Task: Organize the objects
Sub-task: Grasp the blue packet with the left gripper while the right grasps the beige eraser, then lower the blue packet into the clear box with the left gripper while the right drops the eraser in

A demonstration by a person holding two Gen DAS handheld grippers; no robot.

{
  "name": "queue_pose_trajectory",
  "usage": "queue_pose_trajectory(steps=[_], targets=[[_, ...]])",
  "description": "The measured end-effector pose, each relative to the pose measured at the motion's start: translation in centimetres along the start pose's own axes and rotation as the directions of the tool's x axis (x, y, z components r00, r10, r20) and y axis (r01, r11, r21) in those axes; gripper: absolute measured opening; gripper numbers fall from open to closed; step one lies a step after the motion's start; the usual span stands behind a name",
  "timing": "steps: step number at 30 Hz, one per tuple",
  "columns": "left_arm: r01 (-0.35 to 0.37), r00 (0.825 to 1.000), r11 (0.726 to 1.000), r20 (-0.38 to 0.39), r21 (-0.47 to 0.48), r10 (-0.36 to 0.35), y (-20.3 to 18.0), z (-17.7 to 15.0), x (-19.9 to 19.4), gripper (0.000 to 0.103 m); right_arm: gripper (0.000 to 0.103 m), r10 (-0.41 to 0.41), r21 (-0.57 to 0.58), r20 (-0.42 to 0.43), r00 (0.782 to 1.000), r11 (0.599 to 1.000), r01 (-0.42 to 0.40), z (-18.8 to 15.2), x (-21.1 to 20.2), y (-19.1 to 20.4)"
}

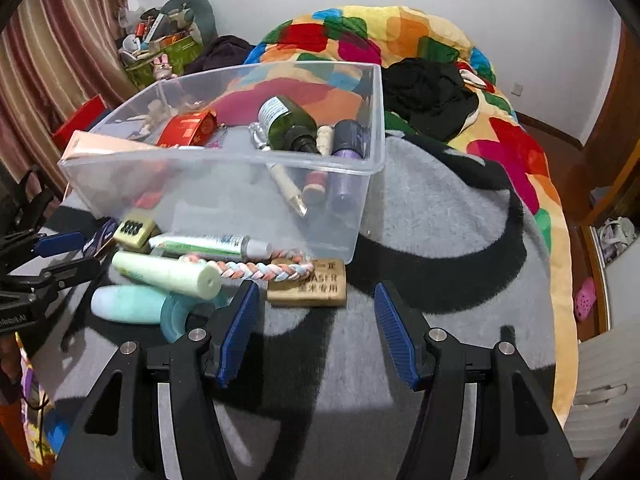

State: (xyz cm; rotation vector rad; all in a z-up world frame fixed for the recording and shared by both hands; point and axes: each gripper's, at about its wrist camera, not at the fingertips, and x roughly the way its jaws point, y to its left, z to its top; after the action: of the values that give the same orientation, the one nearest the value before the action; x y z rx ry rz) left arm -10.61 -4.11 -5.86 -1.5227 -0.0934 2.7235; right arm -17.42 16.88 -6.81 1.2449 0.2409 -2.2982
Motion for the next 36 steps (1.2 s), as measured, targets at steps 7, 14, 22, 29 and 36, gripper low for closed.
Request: queue_pose_trajectory(steps=[7,14,22,29,36], targets=[[-0.007,1.000,1.000,0.022,0.001,0.007,0.0,0.2,0.0,0.027,0.036,0.015,-0.012,0.011,1.000,1.000,-0.014,-0.6,-0.5,0.3],[0.014,0.999,1.000,0.047,-0.001,-0.014,-0.3,-1.4,-1.5,0.027,0.036,0.061,0.041,0.028,0.998,0.997,-0.062,-2.7,-2.0,-0.2],[0.041,0.991,0.999,0.131,-0.016,-0.039,-0.9,-1.0,-4.3,0.027,0.036,0.091,0.072,0.103,0.990,0.993,-0.099,-2.3,-5.2,-0.3],[0.045,0.978,0.999,0.202,-0.003,-0.043,-1.6,0.8,-6.5,0.027,0.036,0.117,0.045,0.192,0.974,0.991,-0.128,0.1,-7.8,0.5],[0.050,0.969,0.999,0.241,-0.008,-0.047,-1.8,2.4,-7.4,0.027,0.036,0.134,0.023,0.229,0.964,0.990,-0.143,2.2,-8.3,1.7]])
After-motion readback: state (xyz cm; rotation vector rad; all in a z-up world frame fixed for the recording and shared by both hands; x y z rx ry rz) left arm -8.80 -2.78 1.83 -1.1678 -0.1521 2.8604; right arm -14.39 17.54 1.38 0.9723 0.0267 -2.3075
